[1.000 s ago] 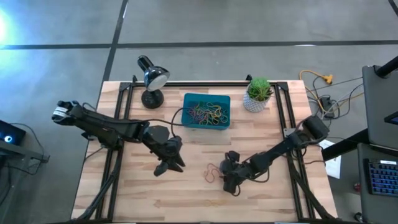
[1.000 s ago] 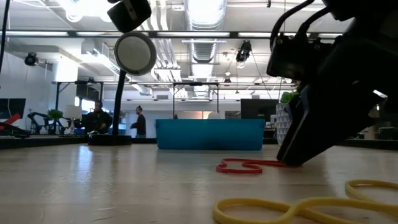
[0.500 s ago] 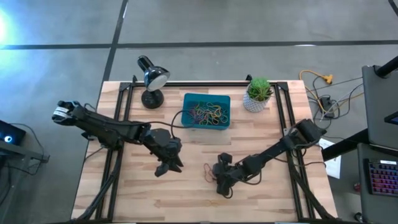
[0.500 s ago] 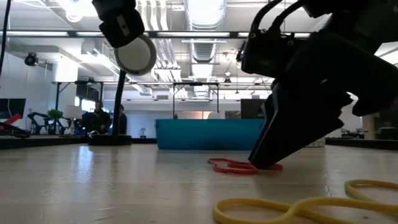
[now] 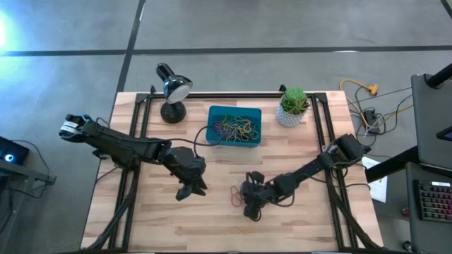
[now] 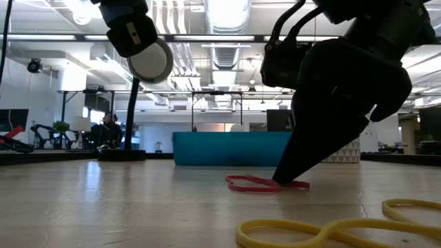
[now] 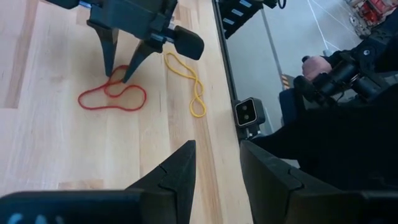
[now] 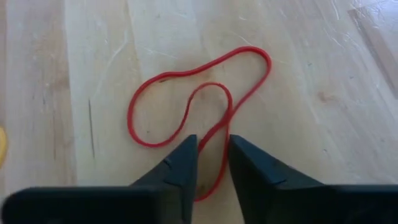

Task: Pick and place rubber bands into bin
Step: Put the red rubber band into the blue bin

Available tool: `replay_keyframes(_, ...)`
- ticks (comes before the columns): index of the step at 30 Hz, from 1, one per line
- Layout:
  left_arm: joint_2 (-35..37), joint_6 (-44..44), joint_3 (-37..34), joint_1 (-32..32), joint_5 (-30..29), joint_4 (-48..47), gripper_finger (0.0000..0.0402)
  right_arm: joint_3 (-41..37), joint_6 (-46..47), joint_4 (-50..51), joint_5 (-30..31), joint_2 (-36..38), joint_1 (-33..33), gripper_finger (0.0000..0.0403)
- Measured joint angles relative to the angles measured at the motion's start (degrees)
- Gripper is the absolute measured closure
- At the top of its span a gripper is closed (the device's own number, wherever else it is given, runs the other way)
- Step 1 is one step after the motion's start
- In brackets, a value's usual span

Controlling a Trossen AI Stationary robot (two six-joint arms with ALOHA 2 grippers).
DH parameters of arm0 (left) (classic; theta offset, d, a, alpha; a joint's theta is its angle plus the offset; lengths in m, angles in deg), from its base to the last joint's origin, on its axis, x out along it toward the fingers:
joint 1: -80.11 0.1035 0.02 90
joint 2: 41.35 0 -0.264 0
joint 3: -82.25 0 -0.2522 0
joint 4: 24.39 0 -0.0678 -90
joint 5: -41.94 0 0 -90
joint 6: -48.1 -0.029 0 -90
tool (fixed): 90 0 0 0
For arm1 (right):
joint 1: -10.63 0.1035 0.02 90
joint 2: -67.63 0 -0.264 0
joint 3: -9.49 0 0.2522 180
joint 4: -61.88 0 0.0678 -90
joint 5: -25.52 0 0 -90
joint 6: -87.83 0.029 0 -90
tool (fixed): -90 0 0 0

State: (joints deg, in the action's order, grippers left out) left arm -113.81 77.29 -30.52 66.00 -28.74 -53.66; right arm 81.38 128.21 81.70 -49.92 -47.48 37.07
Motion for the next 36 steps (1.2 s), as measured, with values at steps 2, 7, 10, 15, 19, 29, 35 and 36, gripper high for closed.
replay_keyframes(2, 0.0, 0.0, 0.0, 0.0, -0.2, 0.0, 0.0292, 0.0, -0.1, 0.3, 0.0, 0.0, -0.2, 0.0334)
replay_keyframes(7, 0.0, -0.1, -0.1, 0.0, -1.0, 0.0, 0.0292, 0.0, -0.1, 1.1, 0.1, 0.0, -0.4, 0.0389)
replay_keyframes(10, 0.0, -0.1, -0.1, 0.0, -1.8, 0.0, 0.0292, 0.0, -0.1, 1.2, 0.6, 0.2, -0.3, 0.0394)
replay_keyframes(15, 0.0, -0.1, -0.1, 0.0, -2.1, 0.0, 0.0292, -0.2, -0.2, 1.9, 3.7, 2.2, -0.2, 0.0395)
replay_keyframes(19, 0.0, -1.0, -0.1, 0.0, -2.5, 0.0, 0.0292, -0.6, -0.7, 5.0, 8.0, 4.7, -0.2, 0.0395)
replay_keyframes(29, -0.1, -1.6, -0.2, 0.0, -4.7, 0.0, 0.0292, -0.8, -2.0, 12.5, 15.5, 10.7, -0.2, 0.0395)
replay_keyframes(35, -0.1, -1.6, -0.2, 0.0, -5.5, 0.4, 0.0292, 1.8, -2.1, 18.3, 22.5, 13.2, -0.2, 0.0395)
replay_keyframes(36, -0.1, -1.6, -0.2, 0.0, -5.9, 0.5, 0.0292, 2.4, -2.5, 20.1, 23.9, 13.3, -0.2, 0.0395)
